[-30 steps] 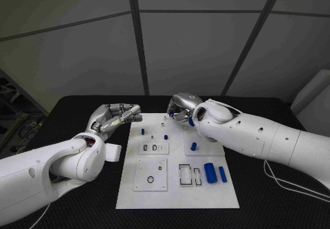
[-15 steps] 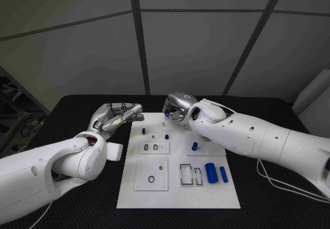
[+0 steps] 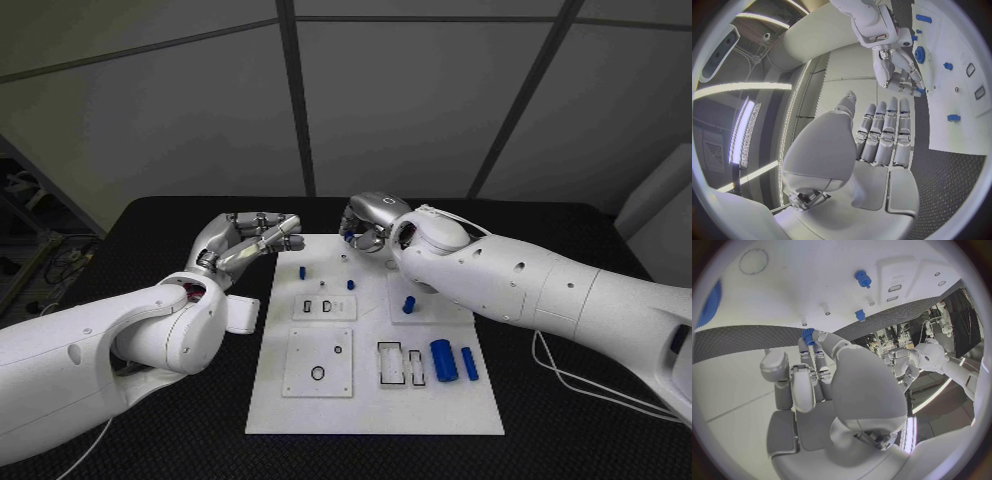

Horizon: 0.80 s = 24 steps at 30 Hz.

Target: Assemble the parts on the task board

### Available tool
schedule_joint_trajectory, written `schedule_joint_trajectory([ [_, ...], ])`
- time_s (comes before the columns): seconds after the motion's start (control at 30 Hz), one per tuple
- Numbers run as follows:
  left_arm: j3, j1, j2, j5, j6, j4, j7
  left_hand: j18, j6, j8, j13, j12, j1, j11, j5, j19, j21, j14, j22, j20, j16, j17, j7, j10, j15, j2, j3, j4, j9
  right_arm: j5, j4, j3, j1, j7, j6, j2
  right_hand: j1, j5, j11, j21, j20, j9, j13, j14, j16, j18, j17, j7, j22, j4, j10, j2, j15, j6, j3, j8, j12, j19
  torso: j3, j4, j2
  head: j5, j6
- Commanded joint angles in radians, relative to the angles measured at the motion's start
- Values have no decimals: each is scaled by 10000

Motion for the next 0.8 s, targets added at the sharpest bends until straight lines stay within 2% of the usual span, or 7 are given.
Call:
schedule_joint_trajectory([
  [0.03, 13, 26, 6, -85, 131, 36, 43, -241, -6, -70, -8, -69, -97, 56, -57, -54, 16, -59, -15, 27, -36, 2, 74, -47, 21, 39, -51, -31, -16, 19, -97, -4, 19, 93, 176, 49, -46, 32, -213, 54, 9, 12, 197, 536, 58, -199, 13, 57, -5, 17, 260, -20, 34, -24, 70, -61, 5, -88, 2, 3, -2, 6, -1],
  [0.23, 16, 35, 9, -85, 143, 57, 46, -241, -6, -70, -8, -69, -97, 56, -57, -54, 16, -59, -15, 27, -36, 2, 74, -47, 21, 39, -51, -31, -16, 63, -301, -17, 19, 143, 349, 157, -86, 32, -207, 50, 18, 13, 200, 533, 56, -194, 1, 60, -23, 31, 241, -28, 43, -40, 60, -75, -12, -115, 3, -3, -5, 8, -21],
  [0.5, 19, 41, 22, -85, 167, 80, 40, -241, -6, -70, -8, -69, -97, 56, -57, -54, 16, -59, -15, 27, -36, 2, 74, -47, 21, 39, -51, -31, -16, 77, -504, -127, 15, 168, 604, 255, -105, 28, -202, 42, 21, 13, 202, 529, 50, -188, -17, 61, -43, 37, 223, -29, 50, -53, 59, -85, -26, -138, 5, 4, -6, 13, -64],
  [0.8, 22, 45, 24, -85, 182, 80, 28, -241, -10, -84, -8, -83, -109, 61, -72, -59, 15, -63, -18, 31, -53, 2, 79, -56, 25, 41, -60, -33, -16, 79, -602, -150, 12, 204, 692, 336, -126, 10, -192, 46, 27, 12, 202, 527, 56, -186, -12, 66, -43, 35, 179, -35, 62, -86, 59, -109, -57, -159, 7, -3, 1, 23, -78],
])
